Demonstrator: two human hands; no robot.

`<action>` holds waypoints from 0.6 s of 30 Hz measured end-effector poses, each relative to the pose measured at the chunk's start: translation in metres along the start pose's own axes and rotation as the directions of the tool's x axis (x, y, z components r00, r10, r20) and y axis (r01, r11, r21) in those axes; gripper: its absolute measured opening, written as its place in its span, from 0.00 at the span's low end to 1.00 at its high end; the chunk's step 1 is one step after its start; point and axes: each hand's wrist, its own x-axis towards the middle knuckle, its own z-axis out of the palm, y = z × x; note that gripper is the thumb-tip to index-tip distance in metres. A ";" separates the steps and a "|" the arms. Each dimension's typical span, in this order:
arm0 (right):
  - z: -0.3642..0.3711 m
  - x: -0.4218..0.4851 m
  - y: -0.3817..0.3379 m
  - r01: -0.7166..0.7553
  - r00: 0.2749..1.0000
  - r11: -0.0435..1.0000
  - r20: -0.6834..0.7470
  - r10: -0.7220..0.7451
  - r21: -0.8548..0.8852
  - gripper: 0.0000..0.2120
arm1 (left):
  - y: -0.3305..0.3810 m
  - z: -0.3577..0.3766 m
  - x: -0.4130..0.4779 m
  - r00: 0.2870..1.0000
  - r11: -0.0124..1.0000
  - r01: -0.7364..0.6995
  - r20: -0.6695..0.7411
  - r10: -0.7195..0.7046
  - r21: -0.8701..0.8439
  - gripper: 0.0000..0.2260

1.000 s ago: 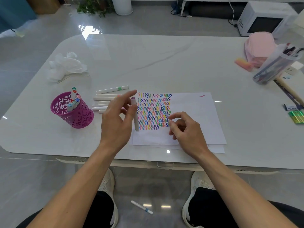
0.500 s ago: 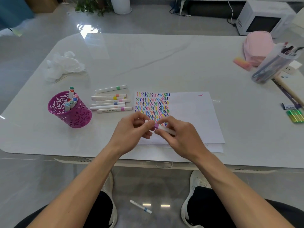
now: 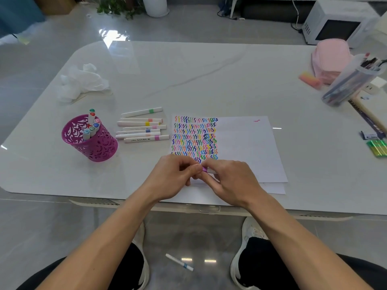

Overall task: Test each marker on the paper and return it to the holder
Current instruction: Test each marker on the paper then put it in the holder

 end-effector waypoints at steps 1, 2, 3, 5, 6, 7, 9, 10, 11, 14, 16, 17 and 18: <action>0.001 0.000 0.000 0.002 1.000 1.000 0.005 -0.001 -0.015 0.18 | 0.000 0.000 0.000 1.000 1.000 -0.001 0.000 0.001 0.002 0.09; 0.002 0.000 -0.001 0.001 1.000 1.000 0.010 -0.001 -0.027 0.20 | 0.000 0.000 0.000 1.000 1.000 -0.001 -0.001 0.001 0.001 0.09; 0.002 0.000 -0.001 0.000 1.000 0.999 0.013 0.000 -0.037 0.21 | 0.001 0.000 0.000 1.000 1.000 0.000 -0.005 0.000 -0.006 0.09; 0.003 0.000 0.000 -0.001 1.000 0.999 0.013 0.001 -0.048 0.19 | 0.001 0.001 0.000 1.000 1.000 0.006 -0.024 -0.007 -0.027 0.08; 0.003 0.000 0.000 -0.003 1.000 0.999 0.007 0.003 -0.047 0.18 | 0.002 0.002 0.000 0.999 0.999 0.007 -0.033 -0.009 -0.038 0.08; 0.003 0.000 0.000 -0.009 1.000 0.999 0.001 0.009 -0.048 0.17 | 0.002 0.002 0.000 0.999 0.999 0.007 -0.039 -0.009 -0.047 0.08; 0.003 0.000 -0.001 -0.024 1.000 0.998 -0.004 0.024 -0.053 0.16 | 0.003 0.003 0.000 0.999 0.998 0.006 -0.049 -0.009 -0.060 0.07; 0.003 -0.001 -0.002 -0.028 1.000 0.998 -0.006 0.027 -0.057 0.16 | 0.003 0.003 0.000 0.999 0.998 0.006 -0.054 -0.010 -0.066 0.07; 0.003 -0.001 -0.002 -0.030 1.000 0.998 -0.010 0.029 -0.062 0.16 | 0.003 0.003 -0.001 0.998 0.997 0.006 -0.058 -0.010 -0.073 0.07; 0.004 -0.002 -0.004 -0.038 0.999 0.997 -0.011 0.037 -0.064 0.17 | 0.003 0.004 -0.001 0.998 0.997 0.005 -0.067 -0.010 -0.076 0.07; 0.004 -0.002 -0.005 -0.044 0.999 0.997 -0.009 0.044 -0.058 0.17 | 0.003 0.004 0.000 0.997 0.996 0.014 -0.073 -0.020 -0.082 0.07; 0.004 -0.003 -0.005 -0.050 0.999 0.997 -0.009 0.049 -0.055 0.17 | 0.003 0.004 0.000 0.997 0.996 0.019 -0.073 -0.025 -0.087 0.07; 0.004 -0.003 -0.006 -0.056 0.998 0.997 -0.009 0.056 -0.051 0.17 | 0.003 0.004 0.000 0.997 0.996 0.022 -0.073 -0.029 -0.091 0.07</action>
